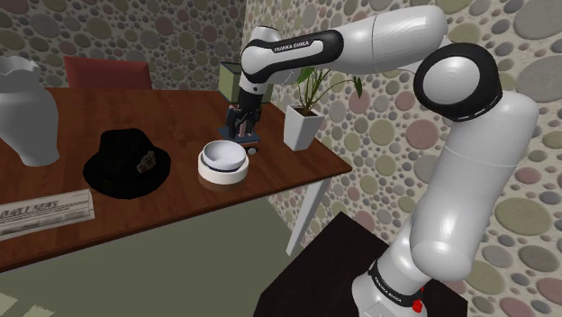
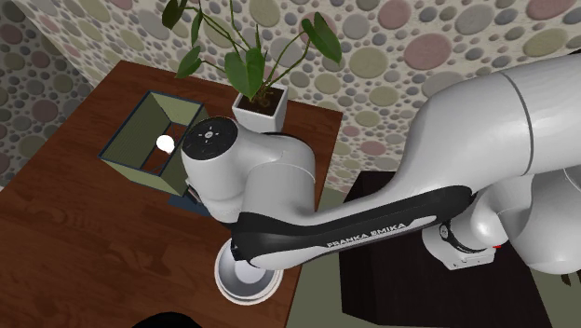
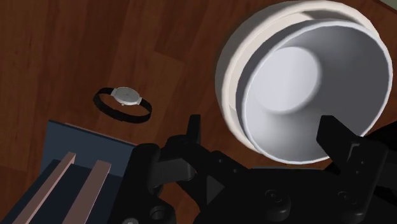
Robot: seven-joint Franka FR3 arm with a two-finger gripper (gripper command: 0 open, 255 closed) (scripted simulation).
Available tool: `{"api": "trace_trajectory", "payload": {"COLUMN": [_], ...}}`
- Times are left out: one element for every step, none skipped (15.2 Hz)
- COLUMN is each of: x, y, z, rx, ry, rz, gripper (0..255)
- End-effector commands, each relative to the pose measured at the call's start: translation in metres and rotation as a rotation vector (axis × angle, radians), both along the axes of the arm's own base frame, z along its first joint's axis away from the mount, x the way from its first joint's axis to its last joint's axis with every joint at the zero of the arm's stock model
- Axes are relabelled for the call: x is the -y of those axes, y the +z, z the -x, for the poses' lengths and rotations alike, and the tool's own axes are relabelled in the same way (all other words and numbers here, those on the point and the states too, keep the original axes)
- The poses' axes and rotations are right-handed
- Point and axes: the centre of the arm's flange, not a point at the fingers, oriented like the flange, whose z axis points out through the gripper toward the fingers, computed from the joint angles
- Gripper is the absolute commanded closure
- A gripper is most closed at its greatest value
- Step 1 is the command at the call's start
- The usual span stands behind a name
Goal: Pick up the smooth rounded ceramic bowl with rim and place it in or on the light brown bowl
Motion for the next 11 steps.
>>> {"api": "trace_trajectory", "payload": {"x": [0.003,0.004,0.005,0.005,0.005,0.005,0.005,0.005,0.005,0.005,0.005], "y": [0.020,0.033,0.043,0.043,0.043,0.043,0.043,0.043,0.043,0.043,0.043], "z": [0.000,0.001,0.001,0.001,0.001,0.001,0.001,0.001,0.001,0.001,0.001], "rx": [0.000,0.000,0.000,0.000,0.000,0.000,0.000,0.000,0.000,0.000,0.000], "ry": [0.000,0.000,0.000,0.000,0.000,0.000,0.000,0.000,0.000,0.000,0.000], "rz": [0.000,0.000,0.000,0.000,0.000,0.000,0.000,0.000,0.000,0.000,0.000], "gripper": [0,0,0,0,0,0,0,0,0,0,0]}}
